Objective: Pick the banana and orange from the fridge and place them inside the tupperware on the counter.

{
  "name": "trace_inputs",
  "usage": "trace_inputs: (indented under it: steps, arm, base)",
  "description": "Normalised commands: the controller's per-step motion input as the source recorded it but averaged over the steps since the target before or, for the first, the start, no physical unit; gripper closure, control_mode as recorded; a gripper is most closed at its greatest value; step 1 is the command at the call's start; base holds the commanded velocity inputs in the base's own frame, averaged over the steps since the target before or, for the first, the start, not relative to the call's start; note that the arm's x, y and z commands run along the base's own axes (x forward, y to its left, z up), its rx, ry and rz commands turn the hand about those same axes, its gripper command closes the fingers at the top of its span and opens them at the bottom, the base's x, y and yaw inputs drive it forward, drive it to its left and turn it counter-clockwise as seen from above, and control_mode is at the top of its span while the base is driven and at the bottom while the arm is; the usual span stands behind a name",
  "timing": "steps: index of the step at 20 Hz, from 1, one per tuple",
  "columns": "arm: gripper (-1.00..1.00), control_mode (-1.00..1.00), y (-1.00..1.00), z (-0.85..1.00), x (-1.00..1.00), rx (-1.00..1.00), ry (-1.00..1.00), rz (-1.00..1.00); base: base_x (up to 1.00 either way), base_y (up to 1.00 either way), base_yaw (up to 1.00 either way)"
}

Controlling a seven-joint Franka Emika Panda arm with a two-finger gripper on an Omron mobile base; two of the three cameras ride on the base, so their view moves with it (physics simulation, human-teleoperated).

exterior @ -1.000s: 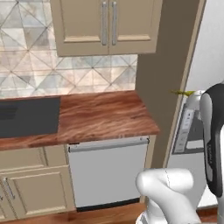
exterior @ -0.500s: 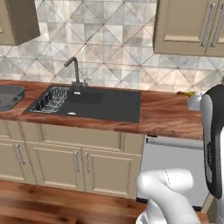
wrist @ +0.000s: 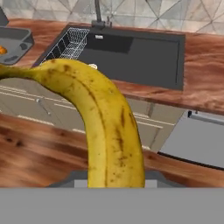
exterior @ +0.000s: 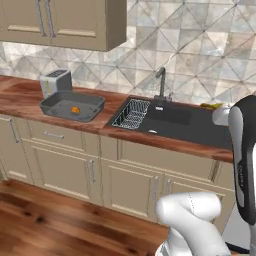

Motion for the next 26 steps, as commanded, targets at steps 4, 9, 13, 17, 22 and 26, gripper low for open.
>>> trace_inputs:
  steps: [4, 9, 13, 17, 22, 26]
  arm:
    - [1.00, 1.00, 0.00, 0.00, 0.00, 0.00, 0.00, 0.00]
    - [1.00, 1.00, 0.00, 0.00, 0.00, 0.00, 0.00, 0.00]
    - [1.00, 1.00, 0.00, 0.00, 0.00, 0.00, 0.00, 0.00]
    - [1.00, 1.00, 0.00, 0.00, 0.00, 0.00, 0.00, 0.00]
    - [1.00, 1.00, 0.00, 0.00, 0.00, 0.00, 0.00, 0.00]
    - [1.00, 1.00, 0.00, 0.00, 0.00, 0.00, 0.00, 0.00]
  base:
    - [0.94, 1.00, 0.00]
    - [0.93, 1.00, 0.00]
    - [0.95, 1.00, -0.05]
    - [0.95, 1.00, -0.19]
    - [0.84, 0.95, -0.39]
    - [0.72, 0.88, -0.55]
